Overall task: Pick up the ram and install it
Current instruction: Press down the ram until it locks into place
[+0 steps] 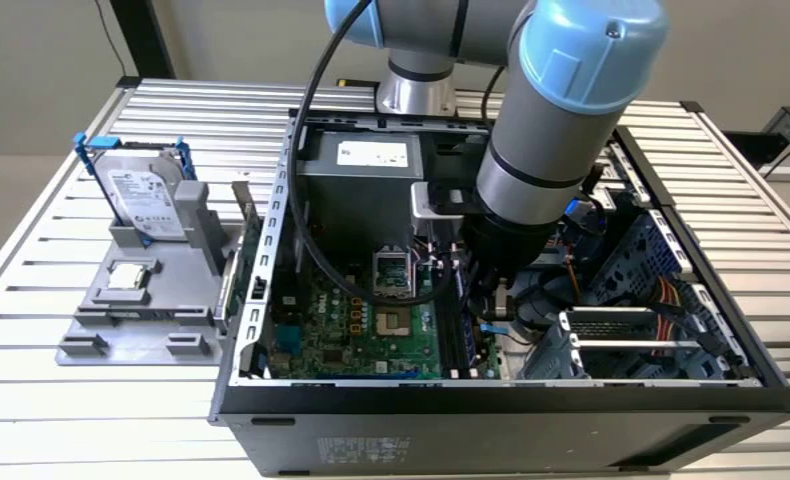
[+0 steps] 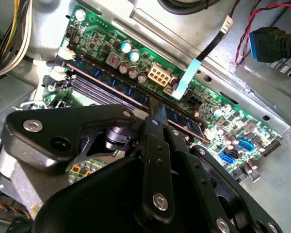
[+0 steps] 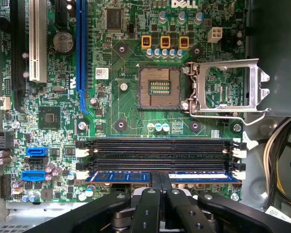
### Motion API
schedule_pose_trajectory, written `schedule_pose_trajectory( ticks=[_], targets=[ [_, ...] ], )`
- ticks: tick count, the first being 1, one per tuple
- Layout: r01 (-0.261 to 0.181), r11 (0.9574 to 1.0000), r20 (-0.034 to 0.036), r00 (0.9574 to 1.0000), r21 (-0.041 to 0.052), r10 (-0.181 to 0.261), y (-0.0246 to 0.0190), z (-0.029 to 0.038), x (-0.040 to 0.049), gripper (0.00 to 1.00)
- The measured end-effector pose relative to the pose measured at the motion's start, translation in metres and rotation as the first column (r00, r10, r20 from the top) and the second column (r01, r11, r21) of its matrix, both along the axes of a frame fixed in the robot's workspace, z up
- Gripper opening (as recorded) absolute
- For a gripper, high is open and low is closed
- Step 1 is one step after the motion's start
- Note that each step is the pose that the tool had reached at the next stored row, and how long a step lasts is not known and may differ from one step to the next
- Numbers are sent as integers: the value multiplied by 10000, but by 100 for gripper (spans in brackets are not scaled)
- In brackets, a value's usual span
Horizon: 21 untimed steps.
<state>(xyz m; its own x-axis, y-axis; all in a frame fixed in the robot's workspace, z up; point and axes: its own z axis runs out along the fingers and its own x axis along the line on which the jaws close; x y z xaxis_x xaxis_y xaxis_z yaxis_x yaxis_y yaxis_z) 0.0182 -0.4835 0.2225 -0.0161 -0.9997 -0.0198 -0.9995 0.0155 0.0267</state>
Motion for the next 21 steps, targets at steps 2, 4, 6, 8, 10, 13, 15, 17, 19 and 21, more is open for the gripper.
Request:
schedule_pose_trajectory(
  ticks=[2,4,6,8,10,13,15,17,19,21],
  targets=[
    [0,10000,0,10000,-1,0,0,-6,0,0],
    [0,10000,0,10000,2,0,0,-11,0,0],
    [0,10000,1,10000,2,0,0,-15,0,0],
    [0,10000,1,10000,8,0,1,-26,0,0],
    [0,10000,0,10000,2,0,0,-30,0,0],
    [0,10000,1,10000,2,0,0,-32,0,0],
    [0,10000,1,10000,3,0,1,-33,0,0],
    [0,10000,3,10000,8,0,1,-26,0,0],
    [1,10000,5,10000,17,-1,2,-10,0,0],
    [0,10000,4,10000,19,0,3,12,0,0]
  ],
)
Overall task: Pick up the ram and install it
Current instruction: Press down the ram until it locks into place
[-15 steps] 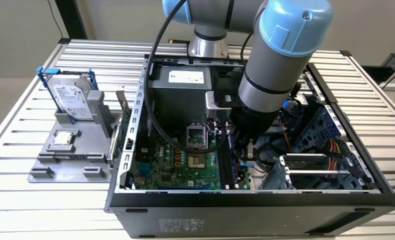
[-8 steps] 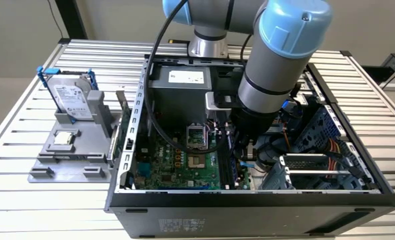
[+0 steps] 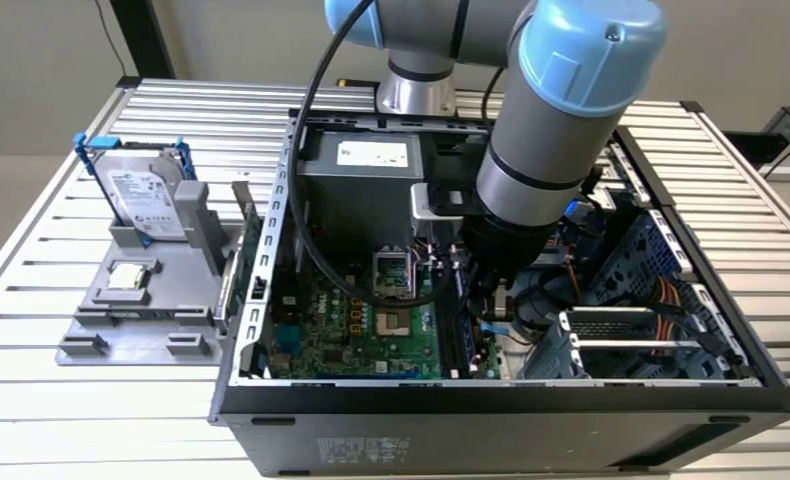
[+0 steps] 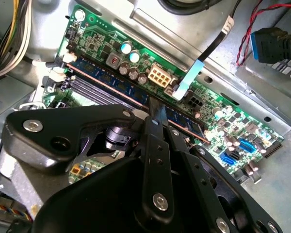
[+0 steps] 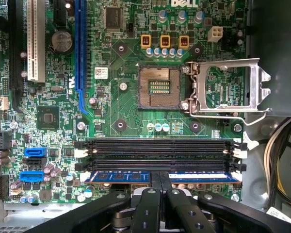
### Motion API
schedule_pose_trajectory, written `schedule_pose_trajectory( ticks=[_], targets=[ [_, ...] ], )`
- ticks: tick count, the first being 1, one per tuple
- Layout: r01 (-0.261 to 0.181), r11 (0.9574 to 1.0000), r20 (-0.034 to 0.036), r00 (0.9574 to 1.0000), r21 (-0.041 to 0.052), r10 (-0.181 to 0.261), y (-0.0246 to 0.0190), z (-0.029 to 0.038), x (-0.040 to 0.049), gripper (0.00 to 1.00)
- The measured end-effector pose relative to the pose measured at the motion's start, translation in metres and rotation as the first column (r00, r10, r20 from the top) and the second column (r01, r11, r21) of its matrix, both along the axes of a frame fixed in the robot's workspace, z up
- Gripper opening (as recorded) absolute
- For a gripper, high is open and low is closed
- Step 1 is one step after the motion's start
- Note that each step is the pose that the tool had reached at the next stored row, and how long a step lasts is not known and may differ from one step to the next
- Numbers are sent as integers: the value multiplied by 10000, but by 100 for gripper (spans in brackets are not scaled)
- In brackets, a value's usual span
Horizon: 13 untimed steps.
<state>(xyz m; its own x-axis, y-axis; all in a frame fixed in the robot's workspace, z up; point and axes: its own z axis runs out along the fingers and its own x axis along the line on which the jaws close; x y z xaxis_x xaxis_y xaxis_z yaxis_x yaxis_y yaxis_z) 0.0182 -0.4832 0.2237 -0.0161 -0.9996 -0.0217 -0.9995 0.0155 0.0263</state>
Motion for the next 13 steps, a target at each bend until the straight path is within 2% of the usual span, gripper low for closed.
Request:
schedule_pose_trajectory(
  ticks=[6,13],
  targets=[
    [0,10000,-3,10000,-14,0,-2,100,0,0],
    [0,10000,-4,10000,-15,0,-3,146,0,0]
  ],
)
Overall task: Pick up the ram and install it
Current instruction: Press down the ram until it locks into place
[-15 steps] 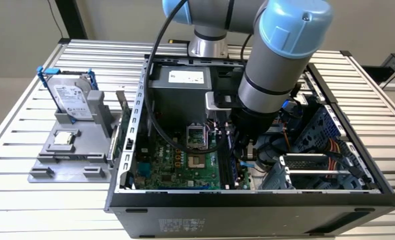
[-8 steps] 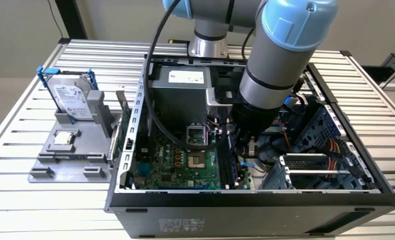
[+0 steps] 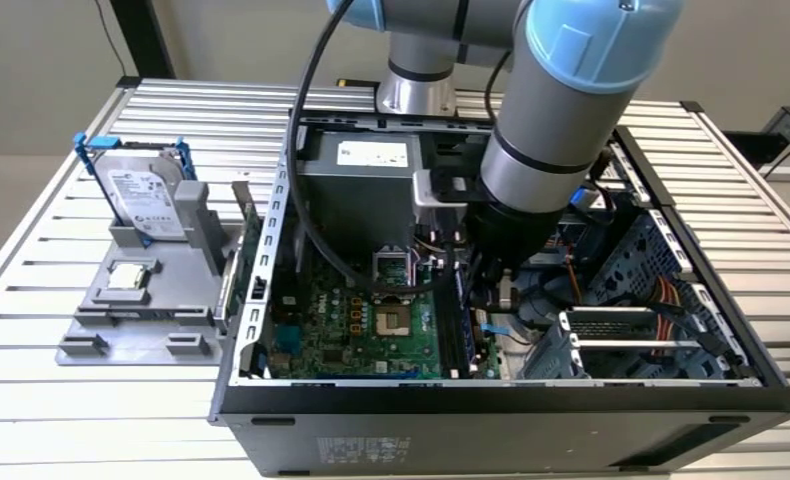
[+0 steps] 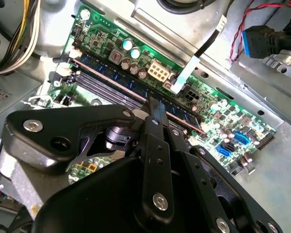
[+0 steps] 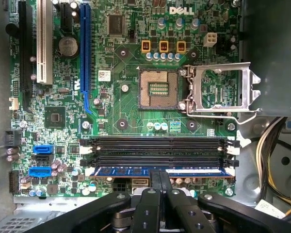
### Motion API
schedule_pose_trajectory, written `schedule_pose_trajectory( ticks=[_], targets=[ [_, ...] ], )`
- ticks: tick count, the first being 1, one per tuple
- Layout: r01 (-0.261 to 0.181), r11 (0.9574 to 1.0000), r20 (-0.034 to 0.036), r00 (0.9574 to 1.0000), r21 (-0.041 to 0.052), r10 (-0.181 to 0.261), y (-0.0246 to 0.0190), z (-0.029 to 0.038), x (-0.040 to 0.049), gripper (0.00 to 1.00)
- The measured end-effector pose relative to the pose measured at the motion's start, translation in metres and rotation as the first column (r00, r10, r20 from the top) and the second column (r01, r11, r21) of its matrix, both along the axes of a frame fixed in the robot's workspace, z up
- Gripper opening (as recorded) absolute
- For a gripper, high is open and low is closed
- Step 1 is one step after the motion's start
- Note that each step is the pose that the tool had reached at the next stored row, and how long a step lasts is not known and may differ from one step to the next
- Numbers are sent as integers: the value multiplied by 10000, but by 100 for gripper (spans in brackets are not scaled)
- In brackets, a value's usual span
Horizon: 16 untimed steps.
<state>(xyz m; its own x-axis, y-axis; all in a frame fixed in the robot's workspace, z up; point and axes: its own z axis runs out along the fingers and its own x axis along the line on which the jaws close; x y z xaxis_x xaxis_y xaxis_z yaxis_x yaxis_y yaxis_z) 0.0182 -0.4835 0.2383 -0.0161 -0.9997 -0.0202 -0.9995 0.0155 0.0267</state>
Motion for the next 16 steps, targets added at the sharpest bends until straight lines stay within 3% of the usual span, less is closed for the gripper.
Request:
schedule_pose_trajectory(
  ticks=[16],
  targets=[
    [0,10000,-6,10000,-19,0,0,129,0,0]
  ],
)
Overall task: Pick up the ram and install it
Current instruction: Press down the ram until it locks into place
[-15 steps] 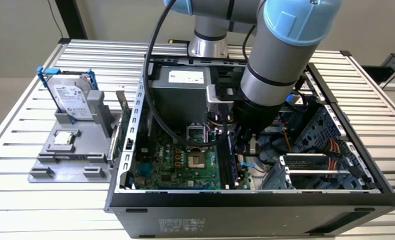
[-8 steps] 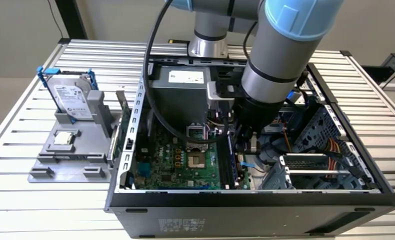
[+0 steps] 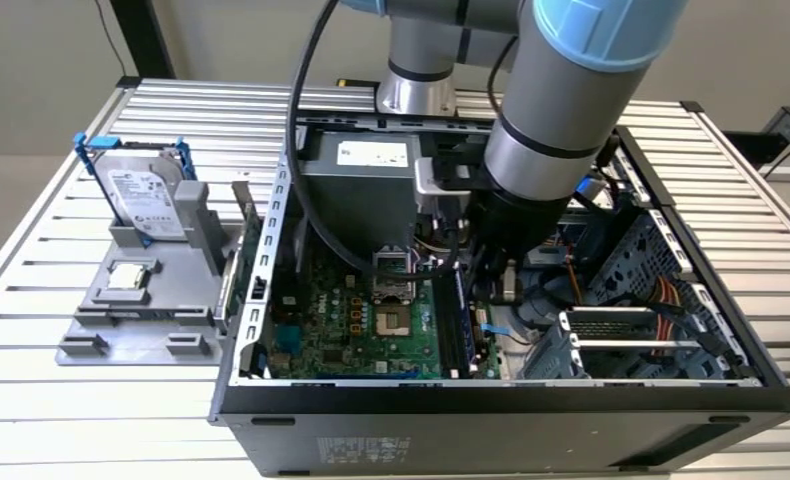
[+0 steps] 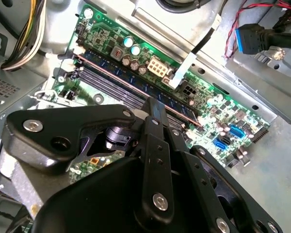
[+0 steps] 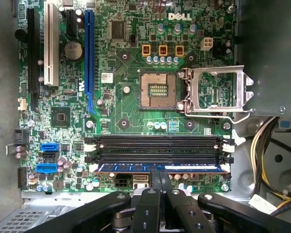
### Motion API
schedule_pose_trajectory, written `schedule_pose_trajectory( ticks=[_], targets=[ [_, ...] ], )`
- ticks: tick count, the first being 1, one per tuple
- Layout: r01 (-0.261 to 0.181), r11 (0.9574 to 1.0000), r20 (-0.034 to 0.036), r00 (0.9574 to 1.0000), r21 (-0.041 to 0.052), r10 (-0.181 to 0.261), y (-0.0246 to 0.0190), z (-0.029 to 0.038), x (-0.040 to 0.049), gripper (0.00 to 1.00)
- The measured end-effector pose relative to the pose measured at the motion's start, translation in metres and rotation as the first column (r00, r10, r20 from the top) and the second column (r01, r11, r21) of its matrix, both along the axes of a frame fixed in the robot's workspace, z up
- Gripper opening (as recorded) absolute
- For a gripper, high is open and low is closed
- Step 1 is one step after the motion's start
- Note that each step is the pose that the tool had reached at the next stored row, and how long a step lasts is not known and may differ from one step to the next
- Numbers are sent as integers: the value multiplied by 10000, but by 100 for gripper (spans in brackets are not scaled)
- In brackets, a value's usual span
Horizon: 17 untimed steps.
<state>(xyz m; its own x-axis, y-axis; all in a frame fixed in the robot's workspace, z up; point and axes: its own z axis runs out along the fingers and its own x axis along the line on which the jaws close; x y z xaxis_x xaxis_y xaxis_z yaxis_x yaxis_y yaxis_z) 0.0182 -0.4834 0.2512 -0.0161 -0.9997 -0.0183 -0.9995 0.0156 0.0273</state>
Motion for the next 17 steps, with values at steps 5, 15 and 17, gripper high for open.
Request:
schedule_pose_trajectory(
  ticks=[5,15,17],
  targets=[
    [0,10000,-1,10000,-13,0,0,49,0,0],
    [1,10000,-1,10000,-69,-1,0,159,0,0],
    [0,10000,-1,10000,-78,0,0,183,0,0]
  ],
)
